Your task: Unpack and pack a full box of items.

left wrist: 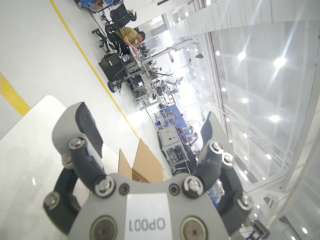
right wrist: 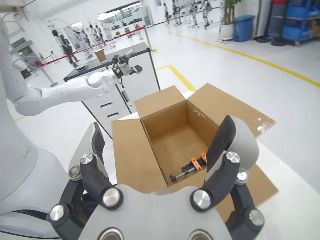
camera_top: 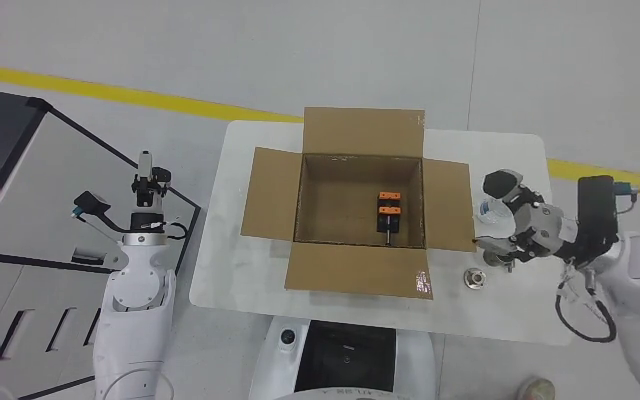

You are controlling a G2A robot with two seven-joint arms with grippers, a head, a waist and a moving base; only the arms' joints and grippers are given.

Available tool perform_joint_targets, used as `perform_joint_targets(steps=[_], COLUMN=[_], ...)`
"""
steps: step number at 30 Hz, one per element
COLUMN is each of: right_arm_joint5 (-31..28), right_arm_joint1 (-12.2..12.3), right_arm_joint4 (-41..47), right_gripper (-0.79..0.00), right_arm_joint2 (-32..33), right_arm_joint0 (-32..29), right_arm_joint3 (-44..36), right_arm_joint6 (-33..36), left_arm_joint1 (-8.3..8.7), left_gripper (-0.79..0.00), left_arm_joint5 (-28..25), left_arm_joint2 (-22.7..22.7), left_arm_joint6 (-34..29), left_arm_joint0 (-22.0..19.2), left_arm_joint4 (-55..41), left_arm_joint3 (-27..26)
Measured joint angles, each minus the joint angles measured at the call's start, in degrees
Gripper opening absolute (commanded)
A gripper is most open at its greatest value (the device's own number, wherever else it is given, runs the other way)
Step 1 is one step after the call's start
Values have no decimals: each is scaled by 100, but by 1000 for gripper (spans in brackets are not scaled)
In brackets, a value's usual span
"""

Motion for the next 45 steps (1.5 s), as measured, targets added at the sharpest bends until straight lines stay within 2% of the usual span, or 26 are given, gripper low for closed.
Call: perform_joint_targets(steps=[3,7,10,11,13,16,35,36,37,42,45], right_arm_joint5=[0,0,0,0,0,0,0,0,4,568,322], right_arm_joint1=[-153,-589,-864,-873,-861,-857,-858,-858,-858,-891,-902], right_arm_joint4=[-632,-1055,-1022,-1104,-1168,-1160,-1159,-1159,-1163,-1727,-1517], right_gripper=[0,0,0,0,0,0,0,-653,-785,-785,-785], right_arm_joint2=[-1232,-3163,-4337,-4543,-4613,-4344,-4349,-4349,-4354,-4554,-4602], right_arm_joint0=[1220,2962,3967,4118,4085,3985,3993,3993,3989,4047,4131], right_arm_joint3=[342,1477,2303,2369,2323,2302,2305,2305,2300,1945,2077], right_arm_joint6=[74,-377,-524,-462,-416,-422,-423,-423,-420,159,271], left_arm_joint1=[0,0,0,0,0,0,0,0,0,0,0], left_gripper=[0,0,0,0,0,0,0,0,0,0,0], left_arm_joint5=[0,0,0,0,0,0,0,0,0,0,0], left_arm_joint2=[0,0,0,0,0,0,0,0,0,0,0], left_arm_joint6=[0,0,0,0,0,0,0,0,0,0,0], left_arm_joint0=[0,0,0,0,0,0,0,0,0,0,0], left_arm_joint4=[0,0,0,0,0,0,0,0,0,0,0], left_arm_joint3=[0,0,0,0,0,0,0,0,0,0,0])
